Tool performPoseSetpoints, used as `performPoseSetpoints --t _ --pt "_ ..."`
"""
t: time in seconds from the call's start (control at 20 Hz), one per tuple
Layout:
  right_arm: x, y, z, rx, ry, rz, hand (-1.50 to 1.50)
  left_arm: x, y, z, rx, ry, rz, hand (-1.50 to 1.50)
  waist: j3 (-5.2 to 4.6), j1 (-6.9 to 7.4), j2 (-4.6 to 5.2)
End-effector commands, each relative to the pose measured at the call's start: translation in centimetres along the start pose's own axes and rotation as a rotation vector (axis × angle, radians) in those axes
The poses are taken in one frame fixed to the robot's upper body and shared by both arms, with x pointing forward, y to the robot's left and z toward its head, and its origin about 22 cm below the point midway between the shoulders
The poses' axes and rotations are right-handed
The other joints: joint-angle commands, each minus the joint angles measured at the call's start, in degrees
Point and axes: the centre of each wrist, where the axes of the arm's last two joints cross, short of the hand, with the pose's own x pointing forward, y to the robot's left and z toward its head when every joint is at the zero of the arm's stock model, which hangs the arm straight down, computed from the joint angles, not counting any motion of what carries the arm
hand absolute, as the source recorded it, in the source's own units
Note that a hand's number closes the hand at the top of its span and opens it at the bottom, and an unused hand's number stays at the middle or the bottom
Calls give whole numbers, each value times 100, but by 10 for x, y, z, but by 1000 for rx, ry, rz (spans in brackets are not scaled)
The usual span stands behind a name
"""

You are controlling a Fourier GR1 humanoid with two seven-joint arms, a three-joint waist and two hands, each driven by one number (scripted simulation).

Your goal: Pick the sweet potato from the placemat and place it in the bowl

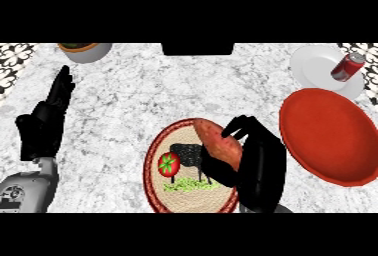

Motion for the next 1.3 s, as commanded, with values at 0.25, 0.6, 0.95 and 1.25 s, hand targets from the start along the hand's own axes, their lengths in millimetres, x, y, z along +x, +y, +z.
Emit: performPoseSetpoints --t 0.25,0.6,0.95,1.25 --pt "-77 -41 -57 -203 109 -60 150 0 -17 4 -5 -6 7 0 6 52 34" --pt "-133 -70 -126 -299 130 155 150 8 1 -14 -18 -2 26 0 4 84 48" --pt "-218 -63 -136 -325 152 386 150 1 -16 10 -17 -16 19 0 6 122 38" --pt "-251 -80 -171 -310 276 207 150 19 -15 -5 -30 -11 23 0 15 115 42"
